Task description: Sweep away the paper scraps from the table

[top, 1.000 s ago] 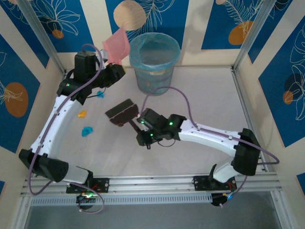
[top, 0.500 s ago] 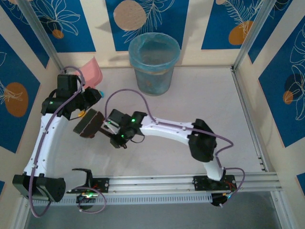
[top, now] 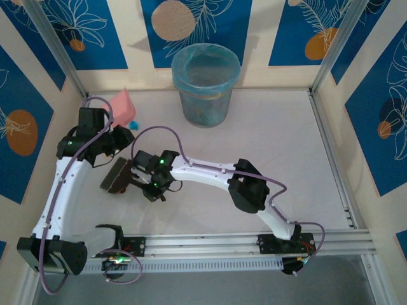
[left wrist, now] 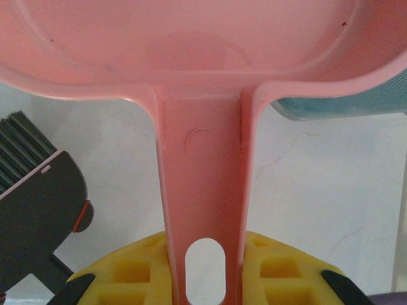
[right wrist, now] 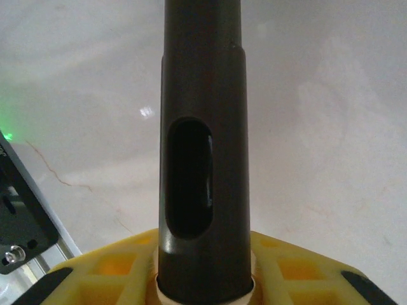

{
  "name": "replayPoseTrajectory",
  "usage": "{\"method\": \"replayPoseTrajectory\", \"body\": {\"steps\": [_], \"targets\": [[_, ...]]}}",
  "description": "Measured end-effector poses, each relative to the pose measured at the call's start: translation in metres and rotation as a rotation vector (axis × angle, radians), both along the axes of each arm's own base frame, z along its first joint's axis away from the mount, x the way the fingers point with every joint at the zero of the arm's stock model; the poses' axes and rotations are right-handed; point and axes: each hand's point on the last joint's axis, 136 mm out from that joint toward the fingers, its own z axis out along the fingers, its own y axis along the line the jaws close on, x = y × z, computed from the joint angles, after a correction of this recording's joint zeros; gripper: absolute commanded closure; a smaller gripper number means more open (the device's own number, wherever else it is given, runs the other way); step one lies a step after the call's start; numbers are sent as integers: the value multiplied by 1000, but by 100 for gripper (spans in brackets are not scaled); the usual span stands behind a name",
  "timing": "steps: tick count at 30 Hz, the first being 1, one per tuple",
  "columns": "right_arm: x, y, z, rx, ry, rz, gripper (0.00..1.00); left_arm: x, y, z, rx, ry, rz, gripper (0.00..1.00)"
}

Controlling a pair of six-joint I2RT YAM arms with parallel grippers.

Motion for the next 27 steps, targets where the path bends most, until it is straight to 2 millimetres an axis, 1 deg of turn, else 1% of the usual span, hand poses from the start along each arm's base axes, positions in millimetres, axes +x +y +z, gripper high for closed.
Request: {"method": "replayPoseTrajectory", "body": {"steps": [3,5,9,12,14,16,21,25,27], "targets": [[0,-5,-4,-20,13,-17,100,0,-1,-1,-7,1,-5,100],[0,-12,-12,-41,30,-36,100,1,-2,-1,-12,-3,-8,100],[-2,-29,-33,-88,66,-80,100,2,-5,-5,-24,-1,-16,100],[-5,-48,-35,-99,84,-123,100,3,-7,-9,-33,1,-21,100],[-8,-64,-31,-102,93,-160,100,3,-8,-11,-39,4,-24,100],[-10,-84,-24,-110,102,-204,100,4,-9,-12,-48,2,-27,100],[-9,-140,-15,-135,122,-353,100,4,-13,-21,-64,10,-42,100],[-2,-183,-14,-151,135,-504,100,1,-26,-32,-78,20,-87,100],[2,-201,-14,-149,142,-582,100,-1,-38,-36,-80,20,-131,100]]}}
